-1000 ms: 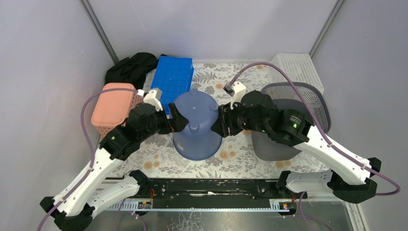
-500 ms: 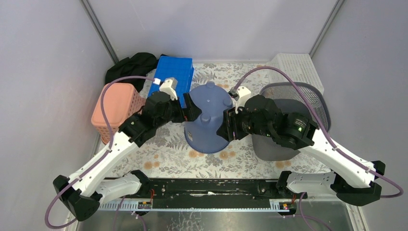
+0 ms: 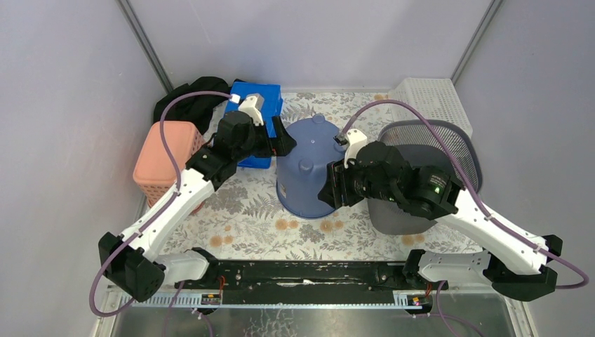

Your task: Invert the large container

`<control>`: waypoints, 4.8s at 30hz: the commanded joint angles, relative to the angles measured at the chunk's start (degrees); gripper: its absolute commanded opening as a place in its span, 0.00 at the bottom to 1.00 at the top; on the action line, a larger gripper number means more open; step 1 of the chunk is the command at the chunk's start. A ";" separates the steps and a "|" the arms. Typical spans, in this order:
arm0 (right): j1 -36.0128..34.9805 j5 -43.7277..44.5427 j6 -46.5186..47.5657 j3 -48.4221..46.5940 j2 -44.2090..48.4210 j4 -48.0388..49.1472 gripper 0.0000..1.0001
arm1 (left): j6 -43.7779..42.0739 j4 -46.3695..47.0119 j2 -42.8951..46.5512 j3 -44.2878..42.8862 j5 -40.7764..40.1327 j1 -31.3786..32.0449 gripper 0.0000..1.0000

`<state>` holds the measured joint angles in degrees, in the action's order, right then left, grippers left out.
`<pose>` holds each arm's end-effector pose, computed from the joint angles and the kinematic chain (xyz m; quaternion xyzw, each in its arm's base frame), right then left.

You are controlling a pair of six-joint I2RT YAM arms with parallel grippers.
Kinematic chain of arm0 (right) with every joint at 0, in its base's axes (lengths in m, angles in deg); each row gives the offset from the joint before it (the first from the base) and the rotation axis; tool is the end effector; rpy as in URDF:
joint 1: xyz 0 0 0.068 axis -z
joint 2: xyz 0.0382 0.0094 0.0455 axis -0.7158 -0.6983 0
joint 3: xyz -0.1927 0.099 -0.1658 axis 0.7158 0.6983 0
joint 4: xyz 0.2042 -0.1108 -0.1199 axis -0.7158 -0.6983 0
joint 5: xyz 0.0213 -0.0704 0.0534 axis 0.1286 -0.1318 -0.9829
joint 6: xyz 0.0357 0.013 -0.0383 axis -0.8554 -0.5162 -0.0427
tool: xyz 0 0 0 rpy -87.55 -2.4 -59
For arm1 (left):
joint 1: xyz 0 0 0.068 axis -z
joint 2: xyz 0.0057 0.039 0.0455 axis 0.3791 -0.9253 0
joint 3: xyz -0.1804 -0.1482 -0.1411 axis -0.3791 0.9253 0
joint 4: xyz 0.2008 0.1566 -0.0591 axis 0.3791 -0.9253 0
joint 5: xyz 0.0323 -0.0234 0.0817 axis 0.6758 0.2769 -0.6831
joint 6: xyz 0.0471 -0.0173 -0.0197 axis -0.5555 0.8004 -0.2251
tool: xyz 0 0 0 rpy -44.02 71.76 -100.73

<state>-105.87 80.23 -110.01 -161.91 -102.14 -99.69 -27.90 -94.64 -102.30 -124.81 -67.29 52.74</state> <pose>0.1074 0.1826 0.4269 -0.2240 0.8331 0.3314 0.3819 0.2380 -0.1434 0.3542 0.0221 0.8437 -0.3016 0.4435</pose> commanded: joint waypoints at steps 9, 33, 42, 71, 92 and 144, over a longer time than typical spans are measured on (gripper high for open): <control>-2.37 7.36 -0.03 -0.82 -3.57 -4.52 0.55 | -5.99 -9.42 8.93 -9.70 7.99 -1.67 1.00; -7.70 35.75 -22.33 25.09 -4.52 20.33 0.90 | 2.22 -35.17 40.53 -4.14 5.69 -1.71 1.00; -7.72 39.36 -23.48 28.98 -10.74 28.60 0.99 | 1.74 -34.85 41.86 -1.14 7.52 -1.67 1.00; 12.95 26.99 -9.33 25.06 -30.53 46.37 0.99 | 1.61 -19.96 35.41 16.27 7.28 -1.67 1.00; 22.09 17.30 -6.67 13.20 -42.18 51.58 0.99 | 2.39 -20.52 34.33 15.51 5.78 -1.69 1.00; 35.91 -5.00 -6.17 -9.81 -55.42 51.88 0.99 | 2.51 -24.39 33.92 10.61 2.84 -1.71 1.00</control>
<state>-72.60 81.74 -117.71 -170.83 -156.32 -49.41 -25.48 -118.64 -69.18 -112.22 -63.25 51.36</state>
